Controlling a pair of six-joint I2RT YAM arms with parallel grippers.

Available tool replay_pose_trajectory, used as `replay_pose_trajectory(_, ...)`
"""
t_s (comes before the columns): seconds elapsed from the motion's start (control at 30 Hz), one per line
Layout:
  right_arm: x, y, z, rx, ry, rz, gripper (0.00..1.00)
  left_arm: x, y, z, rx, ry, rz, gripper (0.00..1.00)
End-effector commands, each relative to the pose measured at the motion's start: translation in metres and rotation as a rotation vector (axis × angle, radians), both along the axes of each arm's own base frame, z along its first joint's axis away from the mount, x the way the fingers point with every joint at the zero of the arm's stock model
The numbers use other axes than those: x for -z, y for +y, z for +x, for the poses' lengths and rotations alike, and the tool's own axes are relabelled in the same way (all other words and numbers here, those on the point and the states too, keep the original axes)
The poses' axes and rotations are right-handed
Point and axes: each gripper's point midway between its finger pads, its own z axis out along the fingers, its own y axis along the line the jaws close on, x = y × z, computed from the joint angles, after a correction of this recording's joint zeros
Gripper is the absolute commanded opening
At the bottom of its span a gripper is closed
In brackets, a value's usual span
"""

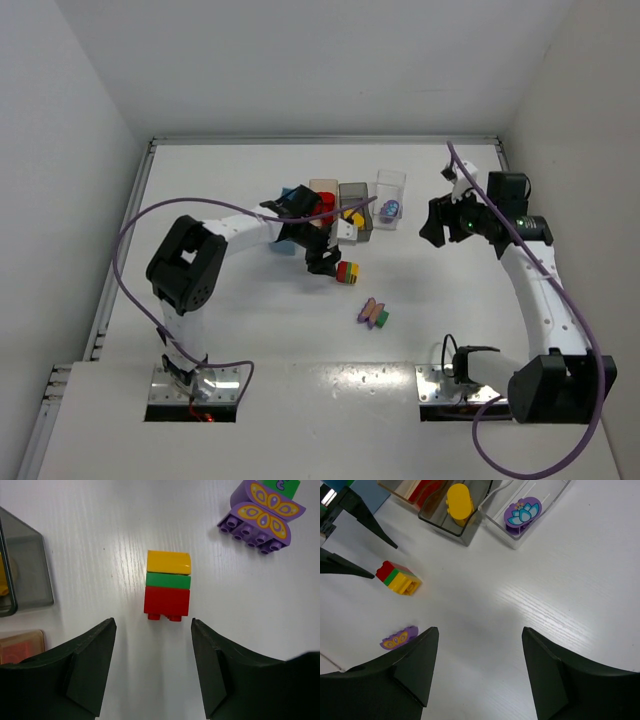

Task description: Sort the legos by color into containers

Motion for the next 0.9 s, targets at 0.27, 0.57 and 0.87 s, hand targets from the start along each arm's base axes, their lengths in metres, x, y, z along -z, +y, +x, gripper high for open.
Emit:
replay_pose_trajectory(0.27, -0.006, 0.001, -0.004, 0.009, 0.003, 0.041, 0.68, -0.01, -0.027, 0.0, 0.096, -0.067, -0.069, 0.68)
replay_pose_trajectory(0.57, -0.005, 0.001, -0.001, 0.009, 0.002, 0.041, 0.68, -0.008, -0.033, -0.009, 0.124, -0.05, -0.078, 0.68)
replay_pose_trajectory(0.87, -0.005, 0.003, 0.0, 0.007, -0.005, 0.053, 0.68, -0.007, -0.038, -0.012, 0.132, -0.037, -0.083, 0.54)
